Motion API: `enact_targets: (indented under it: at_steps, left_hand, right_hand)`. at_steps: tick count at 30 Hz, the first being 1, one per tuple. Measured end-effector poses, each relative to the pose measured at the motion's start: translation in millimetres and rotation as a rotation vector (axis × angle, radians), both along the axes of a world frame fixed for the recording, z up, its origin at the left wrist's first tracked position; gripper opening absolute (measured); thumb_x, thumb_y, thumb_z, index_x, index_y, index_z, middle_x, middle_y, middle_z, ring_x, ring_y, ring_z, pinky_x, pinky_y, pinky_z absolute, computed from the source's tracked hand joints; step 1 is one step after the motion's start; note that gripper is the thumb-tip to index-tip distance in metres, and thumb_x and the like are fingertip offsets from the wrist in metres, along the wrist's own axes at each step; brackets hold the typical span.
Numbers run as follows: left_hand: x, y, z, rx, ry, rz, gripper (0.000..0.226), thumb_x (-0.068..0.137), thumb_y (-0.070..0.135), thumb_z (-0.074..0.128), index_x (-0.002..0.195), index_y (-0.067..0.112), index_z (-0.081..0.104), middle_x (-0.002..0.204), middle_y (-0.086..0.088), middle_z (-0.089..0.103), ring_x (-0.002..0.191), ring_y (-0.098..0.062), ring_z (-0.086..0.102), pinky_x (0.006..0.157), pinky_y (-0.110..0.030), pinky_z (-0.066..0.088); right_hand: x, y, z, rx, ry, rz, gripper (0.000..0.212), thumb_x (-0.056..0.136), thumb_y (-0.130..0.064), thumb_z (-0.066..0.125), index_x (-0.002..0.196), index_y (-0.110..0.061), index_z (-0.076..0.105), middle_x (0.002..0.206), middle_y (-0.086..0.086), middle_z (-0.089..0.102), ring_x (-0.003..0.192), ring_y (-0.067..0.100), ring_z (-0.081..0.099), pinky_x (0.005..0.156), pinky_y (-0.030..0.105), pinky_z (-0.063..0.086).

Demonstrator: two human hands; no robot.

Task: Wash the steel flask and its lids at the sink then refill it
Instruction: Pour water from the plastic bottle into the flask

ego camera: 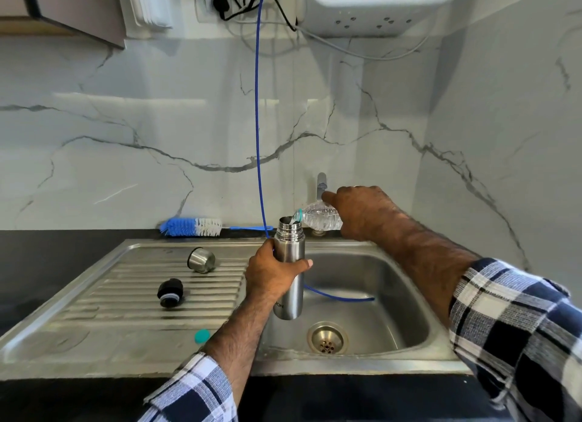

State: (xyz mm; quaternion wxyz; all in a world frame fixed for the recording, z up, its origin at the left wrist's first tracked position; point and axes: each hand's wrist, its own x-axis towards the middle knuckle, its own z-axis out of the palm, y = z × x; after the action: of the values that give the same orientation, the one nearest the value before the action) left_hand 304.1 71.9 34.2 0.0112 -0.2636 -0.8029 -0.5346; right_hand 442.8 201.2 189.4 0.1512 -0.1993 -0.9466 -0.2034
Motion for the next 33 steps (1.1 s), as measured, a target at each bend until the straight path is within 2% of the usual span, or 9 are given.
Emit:
enact_targets:
  at_steps: [6,12,20,24,30,33]
  left_hand:
    - [2.4,-0.4,2.9,0.005,0.013,-0.009,0.067,0.057,0.057,0.099,0.110,0.031,0.066,0.095,0.017,0.071,0.087,-0.007,0.070,0.087,-0.041,0.063]
    - [4.4,-2.4,2.8,-0.008,0.014,-0.006,0.070,0.056,0.060,0.098,0.112,0.032,0.066,0.097,0.017,0.072,0.088,-0.006,0.071,0.087,-0.042,0.064]
    - [5.4,-2.1,2.2,-0.015,0.021,-0.007,0.069,0.057,0.059,0.098,0.111,0.032,0.066,0.096,0.017,0.072,0.088,-0.006,0.070,0.088,-0.043,0.064]
    - [5.5,-2.4,1.8,-0.025,0.016,0.001,0.066,0.054,0.062,0.097,0.103,0.033,0.064,0.091,0.018,0.072,0.085,-0.006,0.070,0.085,-0.042,0.064]
    - [6.7,-2.2,2.9,-0.041,0.019,0.004,0.067,0.055,0.062,0.096,0.106,0.033,0.065,0.094,0.017,0.072,0.087,-0.008,0.071,0.087,-0.043,0.063]
    - [6.6,-2.6,3.4,-0.051,0.022,0.005,0.067,0.054,0.063,0.096,0.105,0.033,0.064,0.093,0.018,0.071,0.087,-0.009,0.071,0.088,-0.044,0.063]
  right_hand:
    - [2.4,-0.9,2.4,0.013,-0.004,0.003,0.072,0.088,-0.058,0.072,0.149,-0.032,0.044,0.121,0.002,0.068,0.105,0.026,0.069,0.087,0.043,0.056]
    - [1.9,-0.5,2.3,0.042,-0.005,0.008,0.071,0.086,-0.066,0.069,0.146,-0.034,0.047,0.119,0.001,0.069,0.103,0.026,0.070,0.082,0.041,0.055]
    - [2.7,-1.8,3.5,0.046,-0.002,0.005,0.071,0.087,-0.064,0.070,0.147,-0.034,0.047,0.119,0.000,0.069,0.102,0.025,0.070,0.081,0.040,0.054]
    - [5.0,-1.5,5.2,0.066,-0.014,0.012,0.069,0.088,-0.062,0.068,0.147,-0.033,0.048,0.119,0.001,0.069,0.103,0.026,0.070,0.078,0.038,0.050]
    - [6.0,-6.1,8.5,0.058,-0.026,-0.006,0.067,0.090,-0.054,0.070,0.148,-0.033,0.046,0.117,0.000,0.069,0.102,0.025,0.069,0.077,0.038,0.048]
    - [6.6,-7.3,9.4,0.051,-0.030,-0.012,0.066,0.088,-0.049,0.072,0.148,-0.033,0.047,0.115,0.000,0.069,0.100,0.025,0.070,0.078,0.039,0.051]
